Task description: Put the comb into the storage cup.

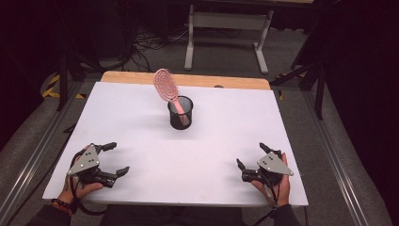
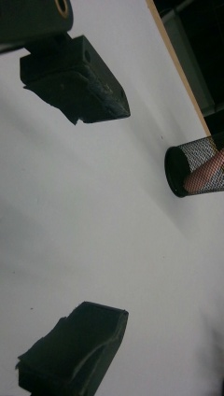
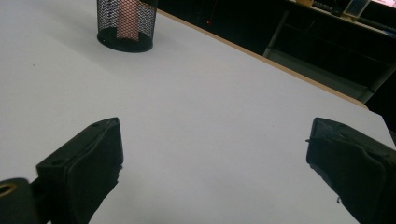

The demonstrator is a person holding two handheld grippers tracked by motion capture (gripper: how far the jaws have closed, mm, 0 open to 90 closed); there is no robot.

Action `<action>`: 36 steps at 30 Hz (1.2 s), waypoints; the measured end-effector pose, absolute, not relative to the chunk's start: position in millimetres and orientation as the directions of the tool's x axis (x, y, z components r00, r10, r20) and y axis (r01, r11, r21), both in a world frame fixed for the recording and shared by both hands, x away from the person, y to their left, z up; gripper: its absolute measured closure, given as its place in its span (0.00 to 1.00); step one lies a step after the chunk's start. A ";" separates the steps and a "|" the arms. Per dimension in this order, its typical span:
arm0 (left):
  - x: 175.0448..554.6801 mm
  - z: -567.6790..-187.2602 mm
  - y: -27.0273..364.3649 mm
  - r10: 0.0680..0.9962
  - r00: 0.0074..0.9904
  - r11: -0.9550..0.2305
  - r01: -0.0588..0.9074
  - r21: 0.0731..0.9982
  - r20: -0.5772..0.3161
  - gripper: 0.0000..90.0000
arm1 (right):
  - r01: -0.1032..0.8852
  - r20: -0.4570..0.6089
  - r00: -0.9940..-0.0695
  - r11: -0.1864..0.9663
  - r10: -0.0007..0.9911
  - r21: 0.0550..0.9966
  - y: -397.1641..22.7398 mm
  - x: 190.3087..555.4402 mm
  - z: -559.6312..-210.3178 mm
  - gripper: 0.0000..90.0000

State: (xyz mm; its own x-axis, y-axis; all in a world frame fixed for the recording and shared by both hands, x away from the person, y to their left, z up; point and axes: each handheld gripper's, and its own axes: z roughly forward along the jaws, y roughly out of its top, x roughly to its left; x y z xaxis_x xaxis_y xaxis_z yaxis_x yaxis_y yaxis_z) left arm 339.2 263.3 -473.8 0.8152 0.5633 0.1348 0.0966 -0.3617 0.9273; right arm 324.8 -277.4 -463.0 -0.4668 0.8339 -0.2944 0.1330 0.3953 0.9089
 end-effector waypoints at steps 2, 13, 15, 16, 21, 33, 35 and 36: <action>338.8 -472.9 263.9 0.567 0.812 -0.359 0.092 0.929 0.138 0.06 | 0.132 -0.279 -0.466 0.378 0.839 0.916 -279.3 325.8 -463.8 0.04; 336.5 -472.9 263.0 0.593 0.792 -0.356 0.094 0.930 0.147 0.03 | 0.131 -0.244 -0.472 0.342 0.847 0.931 -278.9 330.6 -464.7 0.04; 336.7 -473.6 262.3 0.589 0.794 -0.366 0.093 0.926 0.153 0.03 | 0.127 -0.246 -0.472 0.341 0.846 0.931 -277.9 330.6 -464.2 0.04; 336.1 -473.7 262.5 0.589 0.793 -0.366 0.090 0.926 0.156 0.03 | 0.127 -0.245 -0.471 0.340 0.847 0.932 -277.3 330.4 -463.6 0.04; 333.8 -473.1 263.4 0.591 0.791 -0.365 0.087 0.927 0.158 0.03 | 0.123 -0.256 -0.470 0.351 0.844 0.928 -274.4 329.1 -462.8 0.04; 335.3 -473.6 262.2 0.589 0.791 -0.373 0.087 0.924 0.163 0.04 | 0.114 -0.258 -0.454 0.342 0.853 0.933 -276.1 328.3 -461.2 0.04; 335.5 -473.7 261.7 0.589 0.792 -0.374 0.087 0.924 0.164 0.04 | 0.112 -0.258 -0.451 0.341 0.854 0.933 -276.6 327.4 -460.8 0.04; 335.6 -473.8 261.5 0.588 0.792 -0.374 0.087 0.923 0.163 0.04 | 0.112 -0.258 -0.451 0.341 0.854 0.933 -276.6 327.4 -460.8 0.04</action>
State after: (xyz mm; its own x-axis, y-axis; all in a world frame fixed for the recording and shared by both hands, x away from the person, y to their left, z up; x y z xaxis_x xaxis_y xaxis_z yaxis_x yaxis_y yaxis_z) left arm 335.6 261.5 -473.8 0.7924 0.5878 0.1632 0.0872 -0.3738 0.9234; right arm 327.4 -276.6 -460.8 -0.4509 0.8544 -0.2583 0.1117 0.3411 0.9334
